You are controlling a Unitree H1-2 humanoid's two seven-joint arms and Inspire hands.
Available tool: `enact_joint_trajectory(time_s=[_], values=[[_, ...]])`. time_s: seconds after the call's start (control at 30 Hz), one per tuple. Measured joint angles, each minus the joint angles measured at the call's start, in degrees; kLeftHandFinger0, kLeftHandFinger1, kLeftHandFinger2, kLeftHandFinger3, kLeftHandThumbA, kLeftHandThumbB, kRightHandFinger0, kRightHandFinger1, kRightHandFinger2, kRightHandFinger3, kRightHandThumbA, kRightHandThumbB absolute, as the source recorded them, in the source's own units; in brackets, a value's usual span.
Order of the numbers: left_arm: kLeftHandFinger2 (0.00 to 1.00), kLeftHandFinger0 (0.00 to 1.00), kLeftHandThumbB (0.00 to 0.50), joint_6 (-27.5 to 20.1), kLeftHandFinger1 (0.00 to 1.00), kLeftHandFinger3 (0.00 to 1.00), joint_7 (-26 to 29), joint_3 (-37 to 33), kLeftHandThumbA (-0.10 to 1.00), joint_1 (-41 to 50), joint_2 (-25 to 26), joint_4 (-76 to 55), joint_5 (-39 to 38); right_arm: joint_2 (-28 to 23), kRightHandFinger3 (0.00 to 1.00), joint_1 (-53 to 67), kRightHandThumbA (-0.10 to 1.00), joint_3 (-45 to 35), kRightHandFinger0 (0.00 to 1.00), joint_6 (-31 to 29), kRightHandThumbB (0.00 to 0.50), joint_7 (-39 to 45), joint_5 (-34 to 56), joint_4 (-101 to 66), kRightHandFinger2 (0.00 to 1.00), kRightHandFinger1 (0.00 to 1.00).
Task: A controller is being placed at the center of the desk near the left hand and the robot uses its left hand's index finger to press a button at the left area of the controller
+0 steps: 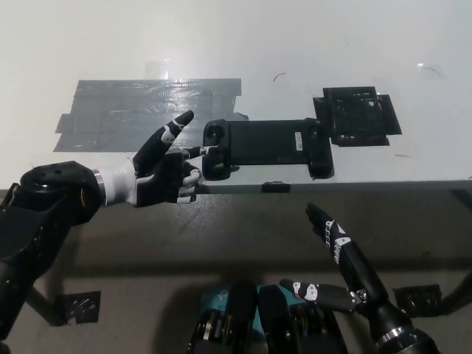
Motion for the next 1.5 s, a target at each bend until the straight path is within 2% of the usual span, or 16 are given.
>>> enact_joint_trajectory(time_s=[0.1,0.5,0.73,1.07,1.2,1.5], values=[[0.07,0.0,0.456,0.3,0.0,1.0,0.9,0.3,1.0,0.0,0.0,0.0,-1.5,0.0,1.0,0.0,0.92,0.0,1.0,0.0,0.287,0.0,-0.2,0.0,1.0,1.0],[0.14,0.0,0.435,0.6,0.0,1.0,5.2,1.4,1.0,0.0,0.0,0.0,-3.9,0.0,1.0,-0.3,0.92,0.0,1.0,0.0,0.283,0.3,-0.5,0.0,1.0,1.0],[0.12,0.0,0.429,0.6,0.0,1.0,6.7,1.3,1.0,0.0,0.0,-0.5,-4.3,0.0,1.0,-0.6,0.93,0.0,1.0,0.0,0.289,0.4,-0.6,0.0,1.0,1.0],[0.03,0.0,0.401,0.7,0.0,1.0,7.2,0.2,1.0,0.2,0.0,-0.7,-3.8,0.0,1.0,-1.3,0.92,0.0,1.0,0.0,0.282,0.4,-0.6,0.0,1.0,1.0],[0.05,0.0,0.389,0.7,0.0,1.0,7.2,0.0,1.0,0.3,0.0,-0.7,-3.2,0.0,1.0,-1.5,0.92,0.0,1.0,0.0,0.281,0.4,-0.6,0.0,1.0,1.0],[0.08,0.0,0.399,0.7,0.0,1.0,7.2,-0.6,1.0,1.4,0.0,-0.3,-1.5,0.0,1.0,-1.5,0.92,0.0,1.0,0.0,0.279,0.5,-0.6,0.0,1.0,1.0]])
